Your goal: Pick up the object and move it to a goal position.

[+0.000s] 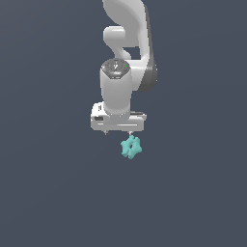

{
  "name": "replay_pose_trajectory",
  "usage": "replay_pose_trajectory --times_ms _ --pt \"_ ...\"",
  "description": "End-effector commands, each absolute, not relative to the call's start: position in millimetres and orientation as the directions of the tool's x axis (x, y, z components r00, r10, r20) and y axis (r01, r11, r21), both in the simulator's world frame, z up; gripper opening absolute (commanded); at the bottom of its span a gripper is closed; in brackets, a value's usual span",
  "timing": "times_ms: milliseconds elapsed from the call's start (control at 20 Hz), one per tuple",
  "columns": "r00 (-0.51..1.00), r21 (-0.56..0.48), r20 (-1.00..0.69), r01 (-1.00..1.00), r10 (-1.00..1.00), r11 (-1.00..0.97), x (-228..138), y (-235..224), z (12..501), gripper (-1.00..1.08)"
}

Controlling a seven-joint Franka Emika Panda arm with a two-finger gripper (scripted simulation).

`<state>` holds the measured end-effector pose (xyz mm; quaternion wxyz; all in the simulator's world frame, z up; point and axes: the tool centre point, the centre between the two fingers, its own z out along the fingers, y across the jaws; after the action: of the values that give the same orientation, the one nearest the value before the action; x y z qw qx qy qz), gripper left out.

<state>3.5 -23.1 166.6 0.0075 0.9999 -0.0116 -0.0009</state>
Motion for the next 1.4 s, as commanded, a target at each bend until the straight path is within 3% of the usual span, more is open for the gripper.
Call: replay_pose_trajectory --times_ms 0,750,1350 --pt "1.000 0.015 -0.002 -0.023 -0.023 -1.000 3.5 -23.1 166.6 1.08" --pt "1.000 0.015 0.018 0.006 0.006 -1.000 7.0 -26.9 172.2 1.08" --pt "0.978 0.011 0.032 0.205 0.205 -0.979 3.3 -27.4 145.6 1.08"
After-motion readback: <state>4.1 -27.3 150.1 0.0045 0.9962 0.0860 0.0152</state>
